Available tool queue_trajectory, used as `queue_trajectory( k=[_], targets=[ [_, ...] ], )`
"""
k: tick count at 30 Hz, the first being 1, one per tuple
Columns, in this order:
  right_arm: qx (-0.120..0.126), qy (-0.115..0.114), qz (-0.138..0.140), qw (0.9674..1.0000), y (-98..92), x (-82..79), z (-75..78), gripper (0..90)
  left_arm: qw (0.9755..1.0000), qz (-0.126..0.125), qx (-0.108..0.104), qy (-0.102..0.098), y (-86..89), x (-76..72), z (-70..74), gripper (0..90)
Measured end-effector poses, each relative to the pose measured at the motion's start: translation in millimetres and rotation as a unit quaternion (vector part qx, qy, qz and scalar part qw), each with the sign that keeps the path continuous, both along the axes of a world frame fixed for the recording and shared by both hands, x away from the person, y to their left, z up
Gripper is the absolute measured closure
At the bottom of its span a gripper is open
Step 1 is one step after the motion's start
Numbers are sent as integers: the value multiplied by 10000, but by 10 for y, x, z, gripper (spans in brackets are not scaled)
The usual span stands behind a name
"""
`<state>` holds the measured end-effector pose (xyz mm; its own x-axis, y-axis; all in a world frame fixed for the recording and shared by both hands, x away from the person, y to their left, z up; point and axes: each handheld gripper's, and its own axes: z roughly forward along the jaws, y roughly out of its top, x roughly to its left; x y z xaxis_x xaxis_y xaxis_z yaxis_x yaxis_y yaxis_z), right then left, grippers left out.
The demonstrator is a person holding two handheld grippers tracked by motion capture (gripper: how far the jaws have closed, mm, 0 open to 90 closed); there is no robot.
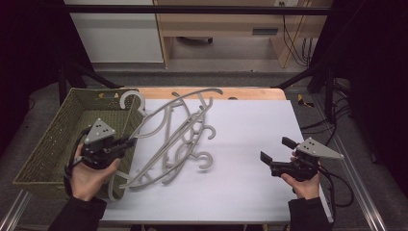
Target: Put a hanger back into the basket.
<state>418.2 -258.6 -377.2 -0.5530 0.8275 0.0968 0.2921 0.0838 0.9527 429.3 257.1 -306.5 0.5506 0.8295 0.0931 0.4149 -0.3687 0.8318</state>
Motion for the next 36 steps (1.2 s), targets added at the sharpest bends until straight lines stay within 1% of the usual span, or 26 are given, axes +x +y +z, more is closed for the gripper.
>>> queue_trajectory(
  k=[1, 3, 5, 7, 8, 9, 10, 11, 12, 13, 14, 17, 18, 19, 21, 22, 23, 24, 27, 28, 29, 30, 31, 32, 36],
  targets=[
    [0, 0, 0, 10000, 0, 0, 0, 35, 10000, 0, 0, 0, 0, 0, 0, 811],
    [-12, 2, 0, 10000, -2, -2, 0, 35, 10000, 66, -42, -22, 90, 68, 65, 811],
    [-7, -4, -1, 10000, 0, -1, -1, 34, 9999, 88, -49, -22, 119, 91, 86, 811],
    [-20, 0, -1, 10000, 3, -1, -3, 33, 9999, 121, -57, -12, 198, 155, 144, 811],
    [-20, 0, -1, 10000, 3, -1, -3, 33, 9999, 121, -57, -12, 198, 155, 144, 811],
    [-29, 12, 1, 10000, 3, 0, -4, 33, 9999, 141, -68, -19, 263, 209, 191, 811],
    [-29, 12, 1, 10000, 3, 0, -4, 33, 9999, 141, -68, -19, 263, 209, 191, 812],
    [-12, 14, 7, 10000, 5, 1, -5, 32, 9998, 190, -111, -38, 323, 253, 234, 811],
    [-14, 17, 9, 10000, 5, 1, -4, 33, 9998, 190, -111, -38, 323, 253, 234, 811],
    [-19, 17, 6, 10000, 4, 1, -4, 32, 9996, 266, -103, -73, 390, 290, 283, 811],
    [-19, 17, 6, 10000, 4, 1, -4, 32, 9996, 266, -103, -73, 390, 290, 283, 812],
    [-27, 2, -4, 10000, 2, 2, -5, 32, 9990, 419, -21, -156, 531, 357, 374, 811],
    [-29, -2, -7, 10000, 1, 1, -4, 32, 9990, 419, -21, -156, 531, 357, 374, 811],
    [-23, -2, -6, 10000, 0, 0, -3, 33, 9985, 518, 35, -192, 627, 386, 418, 811],
    [-19, -4, -9, 10000, -1, 2, -4, 32, 9980, 586, 74, -205, 707, 407, 442, 812],
    [-19, -4, -9, 10000, -1, 2, -4, 32, 9980, 586, 74, -205, 707, 407, 442, 811],
    [-27, 17, 4, 10000, 4, 3, -6, 33, 9975, 662, 110, -211, 809, 434, 457, 811],
    [-27, 17, 4, 10000, 4, 3, -6, 33, 9975, 662, 110, -211, 809, 434, 457, 811],
    [-49, 34, 11, 10000, 17, 10, -16, 32, 9967, 776, 150, -175, 984, 477, 446, 811],
    [-65, 38, 17, 10000, 17, 11, -17, 32, 9967, 776, 150, -175, 984, 477, 446, 811],
    [-66, 39, 6, 10000, 21, 13, -19, 32, 9963, 821, 163, -170, 1057, 492, 421, 812],
    [-58, 45, 10, 10000, 21, 12, -19, 32, 9962, 834, 190, -165, 1092, 497, 408, 811],
    [-54, 42, 7, 10000, 22, 13, -20, 32, 9960, 860, 172, -176, 1111, 502, 394, 811],
    [-53, 42, 10, 10000, 22, 13, -19, 32, 9958, 882, 193, -153, 1148, 510, 376, 812],
    [-61, 27, 21, 10000, 19, 14, -19, 33, 9952, 933, 244, -173, 1214, 537, 330, 812]
  ],
)
